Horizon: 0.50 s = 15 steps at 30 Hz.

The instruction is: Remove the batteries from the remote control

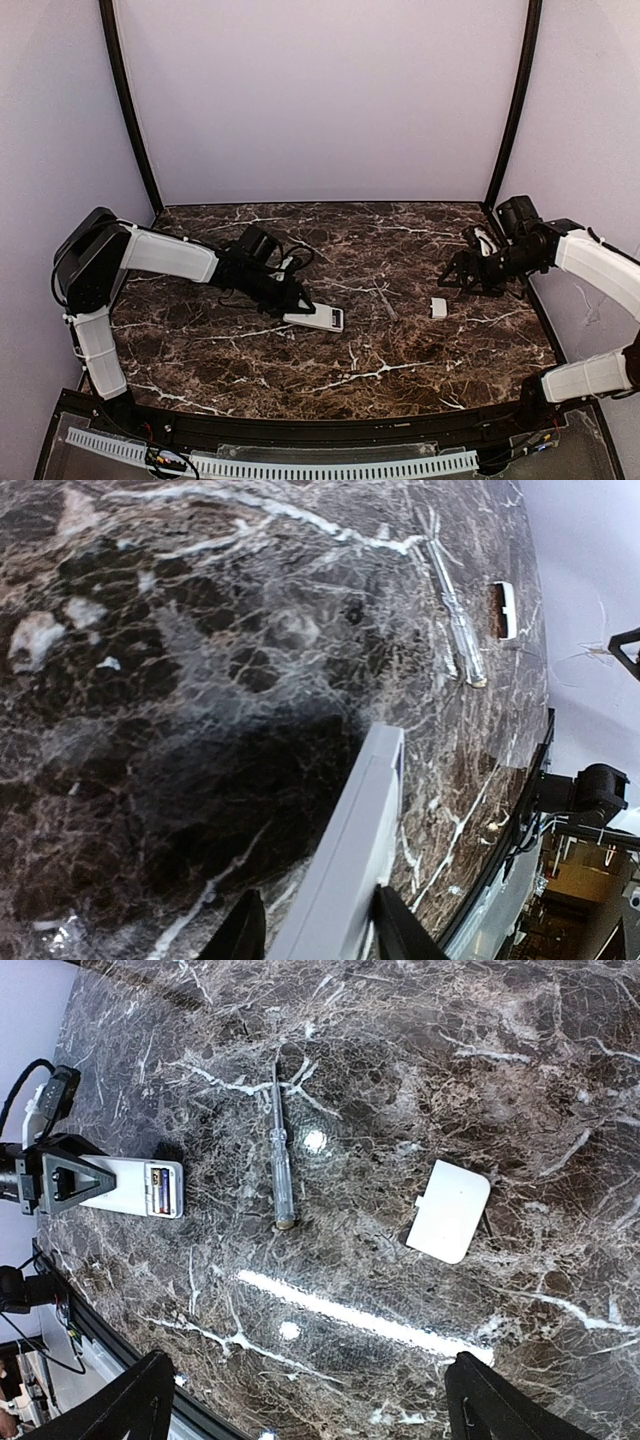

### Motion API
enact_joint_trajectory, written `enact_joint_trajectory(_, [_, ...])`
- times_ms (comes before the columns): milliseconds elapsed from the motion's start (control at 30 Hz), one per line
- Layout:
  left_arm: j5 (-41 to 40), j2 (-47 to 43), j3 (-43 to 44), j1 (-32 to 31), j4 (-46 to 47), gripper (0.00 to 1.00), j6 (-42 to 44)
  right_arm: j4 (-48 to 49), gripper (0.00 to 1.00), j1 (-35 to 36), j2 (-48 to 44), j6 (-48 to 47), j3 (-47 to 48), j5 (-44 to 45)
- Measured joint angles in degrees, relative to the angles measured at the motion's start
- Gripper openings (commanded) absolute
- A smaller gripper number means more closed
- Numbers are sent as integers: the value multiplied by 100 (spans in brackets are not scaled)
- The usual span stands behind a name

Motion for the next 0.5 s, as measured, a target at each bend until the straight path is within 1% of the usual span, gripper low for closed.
enact_joint_trajectory(33, [-26,11,20,17,-57,42,37,-4,94,2,-20,0,-4,-2])
enact_joint_trajectory(100, [-114,46,37,35,-162,49,96,-20,94,4,-55,0,-7,-13])
enact_joint_trajectory(167, [-221,85,46,52,-267,53,168,-28,94,4,-85,2,-9,-17])
enact_joint_trajectory(233, [-323,127,57,59,-378,62,219,-28,93,22,-114,4,-17,-20])
enact_joint_trajectory(267, [-339,131,72,63,-422,64,254,-31,93,33,-125,4,-22,-20])
enact_joint_trajectory(300, [-372,131,107,68,-466,68,291,-31,93,44,-125,4,-22,-20])
enact_joint_trajectory(467, [-730,103,289,70,-713,82,518,-28,92,181,-122,33,-22,-9])
enact_joint_trajectory(500, [-822,81,308,72,-776,86,588,-28,92,245,-114,46,-22,9])
